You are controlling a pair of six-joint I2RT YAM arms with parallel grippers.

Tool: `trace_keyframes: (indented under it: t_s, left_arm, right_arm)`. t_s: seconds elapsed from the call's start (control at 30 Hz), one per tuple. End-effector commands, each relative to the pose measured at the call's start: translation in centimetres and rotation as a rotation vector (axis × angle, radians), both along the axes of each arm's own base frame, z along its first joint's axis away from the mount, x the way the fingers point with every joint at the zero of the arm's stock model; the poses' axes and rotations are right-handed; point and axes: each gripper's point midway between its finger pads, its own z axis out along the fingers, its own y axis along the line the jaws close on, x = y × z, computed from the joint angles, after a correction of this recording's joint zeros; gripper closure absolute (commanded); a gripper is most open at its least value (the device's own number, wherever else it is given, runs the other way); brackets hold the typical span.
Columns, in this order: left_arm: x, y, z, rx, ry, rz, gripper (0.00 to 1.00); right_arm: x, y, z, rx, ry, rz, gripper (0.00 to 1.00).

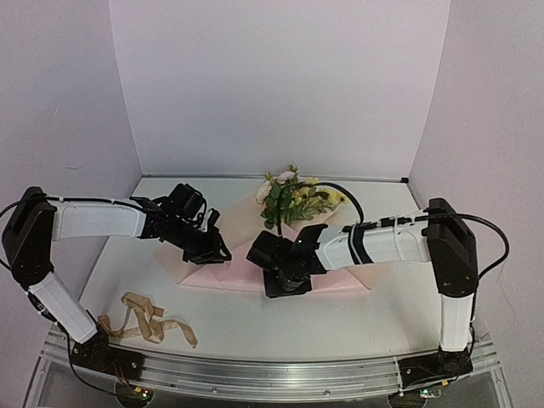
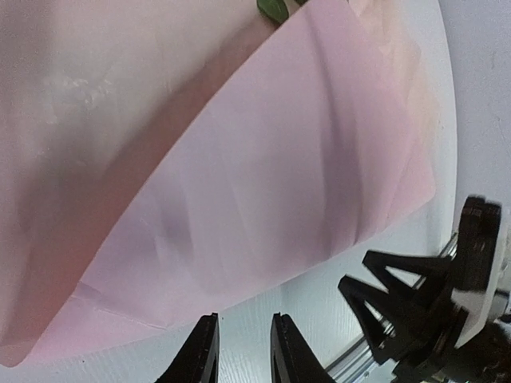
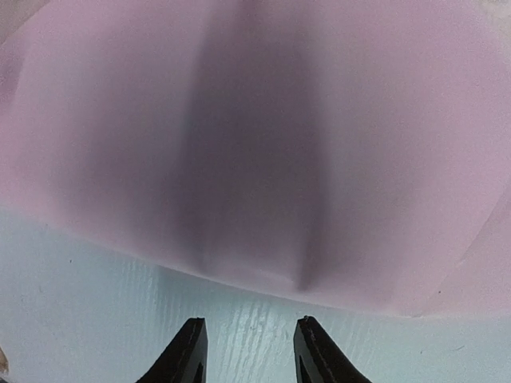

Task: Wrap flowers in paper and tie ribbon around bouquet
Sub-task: Press the fold line of the 1/4-folded wrapping paper.

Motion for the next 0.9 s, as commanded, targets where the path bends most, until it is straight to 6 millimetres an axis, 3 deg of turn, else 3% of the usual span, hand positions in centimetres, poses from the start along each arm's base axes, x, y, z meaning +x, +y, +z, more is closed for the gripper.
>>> trace_keyframes:
  t_s: [0.0,0.2,0.37,0.6,0.87]
  left_arm:
    - [-2.2,-2.8,0.6,-0.072,0.005,-0.123,0.78]
    - [-3.2,-6.0,-0.7,-0.137,0.054,-0.186,0.79]
    - [-3.8,-7.2,-2.7,-0.156,0.099,-0.215,0.80]
    - [-3.0,-7.4,-4.6,-0.122,0.105,-0.194,0.82]
    - [-3.1,-6.2,-7.9,-0.032,0.149,-0.154,0.85]
  right_arm:
    - [1.5,-2.4,-0.4,-0.021,-0.017,-0.115,0.62]
    - [1.8,-3.3,-1.4,-0.035,-0.002,-0.156,0.62]
    - [2.1,-4.3,-2.1,-0.030,0.009,-0.199,0.62]
    - [2.2,-5.0,-2.4,-0.020,0.010,-0.225,0.63]
    - [2.5,-5.3,-1.1,-0.004,-0.021,-0.217,0.62]
